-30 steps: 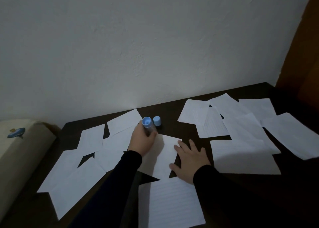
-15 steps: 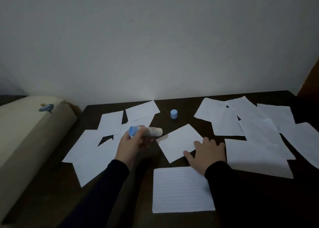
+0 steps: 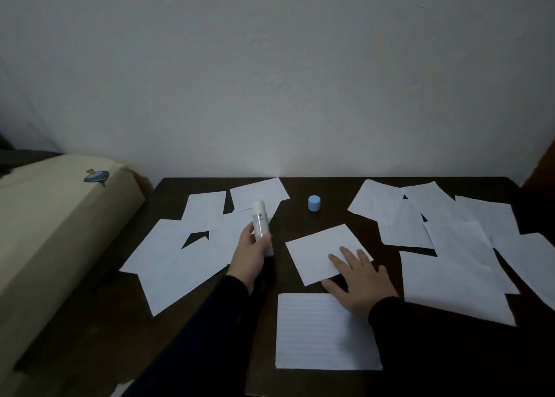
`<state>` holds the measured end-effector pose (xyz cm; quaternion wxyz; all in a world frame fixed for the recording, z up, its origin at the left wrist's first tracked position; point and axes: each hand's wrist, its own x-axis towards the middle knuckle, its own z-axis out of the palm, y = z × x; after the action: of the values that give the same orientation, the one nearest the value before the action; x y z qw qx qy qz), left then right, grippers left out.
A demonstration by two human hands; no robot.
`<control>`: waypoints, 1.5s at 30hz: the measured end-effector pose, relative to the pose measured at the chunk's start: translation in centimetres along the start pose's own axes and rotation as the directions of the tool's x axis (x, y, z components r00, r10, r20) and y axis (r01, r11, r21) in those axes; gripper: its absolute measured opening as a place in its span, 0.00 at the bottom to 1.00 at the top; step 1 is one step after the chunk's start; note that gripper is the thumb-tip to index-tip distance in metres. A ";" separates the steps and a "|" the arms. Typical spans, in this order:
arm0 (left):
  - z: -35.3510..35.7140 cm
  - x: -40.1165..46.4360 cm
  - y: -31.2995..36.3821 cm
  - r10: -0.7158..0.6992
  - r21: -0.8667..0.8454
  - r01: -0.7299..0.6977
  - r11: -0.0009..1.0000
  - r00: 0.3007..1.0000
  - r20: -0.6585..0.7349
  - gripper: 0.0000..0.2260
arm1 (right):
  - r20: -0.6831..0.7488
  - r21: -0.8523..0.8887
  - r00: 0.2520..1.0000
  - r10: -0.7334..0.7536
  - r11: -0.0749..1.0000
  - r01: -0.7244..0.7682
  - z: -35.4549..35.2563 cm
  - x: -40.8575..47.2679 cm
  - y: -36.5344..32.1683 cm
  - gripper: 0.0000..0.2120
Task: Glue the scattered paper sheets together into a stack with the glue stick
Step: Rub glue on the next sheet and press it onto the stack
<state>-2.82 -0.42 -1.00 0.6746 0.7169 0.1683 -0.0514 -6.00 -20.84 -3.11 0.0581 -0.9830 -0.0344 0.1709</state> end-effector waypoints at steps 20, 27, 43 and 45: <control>0.1 -2.6 0.9 0.739 0.383 -0.655 0.651 0.661 -0.126 0.16 | -0.253 0.235 0.947 0.199 0.962 -0.139 -3.4 -2.4 2.6 0.25; 3.0 -3.2 -1.9 0.573 0.598 -0.654 0.463 0.736 0.361 0.12 | -0.253 0.368 0.878 0.406 0.880 -0.300 -2.2 -3.4 6.3 0.24; 5.0 -2.8 -3.3 0.255 0.853 -0.415 0.316 0.903 0.345 0.22 | -0.158 0.243 0.873 0.461 0.875 -0.418 -1.5 -3.9 8.4 0.22; 4.8 -2.7 -3.1 0.239 0.849 -0.424 0.316 0.901 0.361 0.22 | -0.183 0.258 0.868 0.461 0.875 -0.410 -1.6 -3.9 8.6 0.19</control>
<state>-5.62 -5.49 -3.54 0.1763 0.9780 -0.0964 -0.0555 -8.73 -29.83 -1.37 0.1255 -0.9666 0.2147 0.0628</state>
